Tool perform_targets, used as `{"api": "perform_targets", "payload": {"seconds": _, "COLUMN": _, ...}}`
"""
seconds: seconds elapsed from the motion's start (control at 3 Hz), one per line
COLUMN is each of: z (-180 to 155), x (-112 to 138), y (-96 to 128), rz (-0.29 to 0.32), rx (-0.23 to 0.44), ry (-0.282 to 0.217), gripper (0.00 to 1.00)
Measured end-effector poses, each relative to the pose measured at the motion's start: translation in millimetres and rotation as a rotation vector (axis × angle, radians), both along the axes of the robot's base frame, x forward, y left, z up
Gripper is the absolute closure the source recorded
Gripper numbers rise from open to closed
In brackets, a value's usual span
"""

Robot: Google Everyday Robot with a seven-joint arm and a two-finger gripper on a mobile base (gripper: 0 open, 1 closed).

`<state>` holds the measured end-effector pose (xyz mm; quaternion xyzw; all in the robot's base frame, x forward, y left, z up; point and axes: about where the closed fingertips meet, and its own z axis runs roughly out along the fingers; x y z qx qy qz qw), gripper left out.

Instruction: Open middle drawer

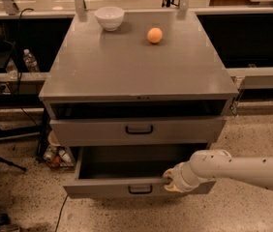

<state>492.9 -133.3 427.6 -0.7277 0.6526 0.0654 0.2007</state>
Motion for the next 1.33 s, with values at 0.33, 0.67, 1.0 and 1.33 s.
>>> {"api": "perform_targets", "payload": {"seconds": 0.33, "z": -3.8, "x": -37.8, "y": -6.4, "rz": -0.03, "rx": 0.008, "ry": 0.009, "gripper": 1.0}}
{"api": "perform_targets", "payload": {"seconds": 0.67, "z": 0.3, "x": -37.6, "y": -6.4, "rz": -0.03, "rx": 0.008, "ry": 0.009, "gripper": 1.0}}
{"api": "perform_targets", "payload": {"seconds": 1.0, "z": 0.9, "x": -37.6, "y": -6.4, "rz": -0.03, "rx": 0.008, "ry": 0.009, "gripper": 1.0}}
{"api": "perform_targets", "payload": {"seconds": 1.33, "z": -3.2, "x": -68.8, "y": -8.9, "rz": -0.053, "rx": 0.022, "ry": 0.015, "gripper": 1.0}}
